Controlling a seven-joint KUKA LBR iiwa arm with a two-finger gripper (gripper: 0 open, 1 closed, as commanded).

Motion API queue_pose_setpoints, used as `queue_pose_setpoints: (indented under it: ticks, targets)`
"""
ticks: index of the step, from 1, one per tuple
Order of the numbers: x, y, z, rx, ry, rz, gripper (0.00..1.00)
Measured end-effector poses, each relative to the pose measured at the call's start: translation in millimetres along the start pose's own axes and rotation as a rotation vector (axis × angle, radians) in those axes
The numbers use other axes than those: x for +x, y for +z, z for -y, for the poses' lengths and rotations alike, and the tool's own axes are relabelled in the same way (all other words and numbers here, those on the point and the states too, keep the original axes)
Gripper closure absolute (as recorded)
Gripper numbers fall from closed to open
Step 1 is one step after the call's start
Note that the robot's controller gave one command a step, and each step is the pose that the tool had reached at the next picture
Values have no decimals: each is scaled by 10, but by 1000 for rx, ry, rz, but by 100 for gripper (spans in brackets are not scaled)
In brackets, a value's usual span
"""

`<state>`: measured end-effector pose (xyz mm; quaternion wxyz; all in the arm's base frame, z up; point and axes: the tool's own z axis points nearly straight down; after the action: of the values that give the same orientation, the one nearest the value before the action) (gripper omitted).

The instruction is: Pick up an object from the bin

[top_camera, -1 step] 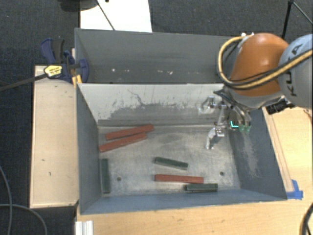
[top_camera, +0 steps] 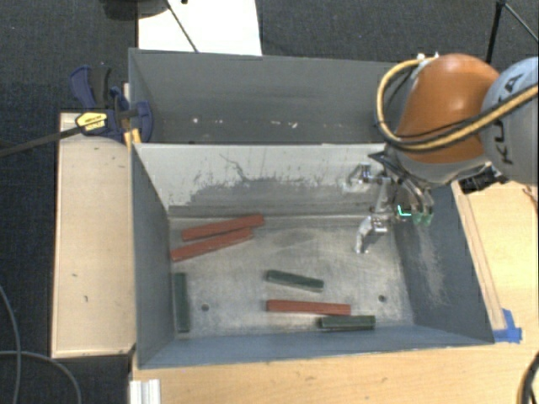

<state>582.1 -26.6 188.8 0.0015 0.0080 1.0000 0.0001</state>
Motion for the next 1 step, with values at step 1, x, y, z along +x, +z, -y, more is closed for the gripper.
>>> queue_pose_setpoints:
  ticks: [1]
  targets:
    - [128, 505, -332, 1, -62, 6, 0]
